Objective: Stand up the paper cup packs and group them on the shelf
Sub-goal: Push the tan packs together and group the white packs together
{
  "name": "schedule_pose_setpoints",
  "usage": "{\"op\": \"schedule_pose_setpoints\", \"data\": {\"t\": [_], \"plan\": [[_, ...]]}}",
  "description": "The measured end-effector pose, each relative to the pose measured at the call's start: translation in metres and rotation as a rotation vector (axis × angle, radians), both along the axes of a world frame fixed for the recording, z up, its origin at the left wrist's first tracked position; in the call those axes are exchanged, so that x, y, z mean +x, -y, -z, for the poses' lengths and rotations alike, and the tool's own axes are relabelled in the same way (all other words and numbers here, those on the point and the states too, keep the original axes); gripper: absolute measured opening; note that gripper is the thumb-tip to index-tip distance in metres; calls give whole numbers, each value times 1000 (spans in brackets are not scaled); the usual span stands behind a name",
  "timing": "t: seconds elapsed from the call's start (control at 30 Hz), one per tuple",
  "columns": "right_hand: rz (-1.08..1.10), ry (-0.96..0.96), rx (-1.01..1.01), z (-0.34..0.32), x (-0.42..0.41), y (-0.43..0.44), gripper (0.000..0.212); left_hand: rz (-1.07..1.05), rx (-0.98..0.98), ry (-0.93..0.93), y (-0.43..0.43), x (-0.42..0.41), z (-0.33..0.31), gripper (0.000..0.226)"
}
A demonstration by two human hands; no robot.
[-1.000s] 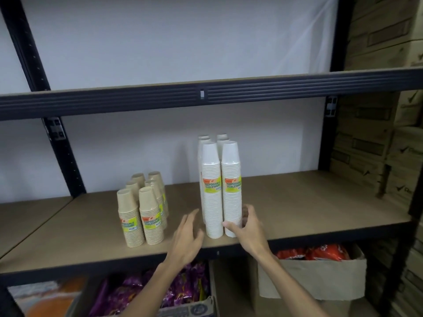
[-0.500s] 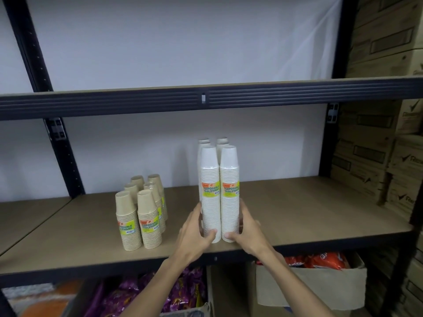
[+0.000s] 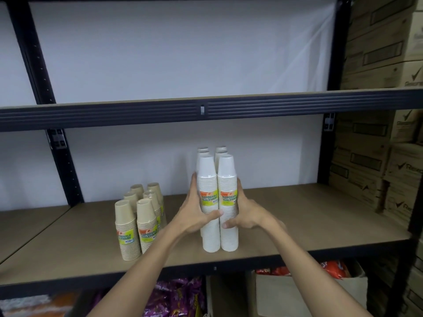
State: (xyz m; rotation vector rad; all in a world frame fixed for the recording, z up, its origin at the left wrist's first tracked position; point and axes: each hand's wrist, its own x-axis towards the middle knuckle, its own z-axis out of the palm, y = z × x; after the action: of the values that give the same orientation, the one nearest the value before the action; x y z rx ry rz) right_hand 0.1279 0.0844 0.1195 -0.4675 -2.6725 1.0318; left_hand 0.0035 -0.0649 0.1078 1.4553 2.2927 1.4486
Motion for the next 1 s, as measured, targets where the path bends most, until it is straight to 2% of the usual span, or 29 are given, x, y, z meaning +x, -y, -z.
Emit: {"op": "schedule_pose_setpoints", "data": {"t": [0.23, 0.53, 0.67, 0.77, 0.83, 0.93, 1.0], "plan": [[14, -18, -21, 4, 4, 7, 128, 16, -29, -40, 0, 5, 5, 96], [12, -70, -49, 4, 7, 11, 120, -7, -46, -52, 3, 9, 3, 95], [125, -86, -128, -1, 13, 19, 126, 11, -68, -36, 7, 11, 3, 107], [311, -290, -74, -6, 20, 36, 113, -24, -96, -26, 14, 9, 1, 119], [365, -475, 14, -9, 24, 52, 96, -94, -106, -49, 22, 5, -3, 121], [279, -683, 104, -16, 23, 84, 71, -157, -35, -132, 46, 1, -13, 115], [179, -715, 126, -19, 14, 107, 63, -216, 23, -229, 69, -5, -23, 104]]}}
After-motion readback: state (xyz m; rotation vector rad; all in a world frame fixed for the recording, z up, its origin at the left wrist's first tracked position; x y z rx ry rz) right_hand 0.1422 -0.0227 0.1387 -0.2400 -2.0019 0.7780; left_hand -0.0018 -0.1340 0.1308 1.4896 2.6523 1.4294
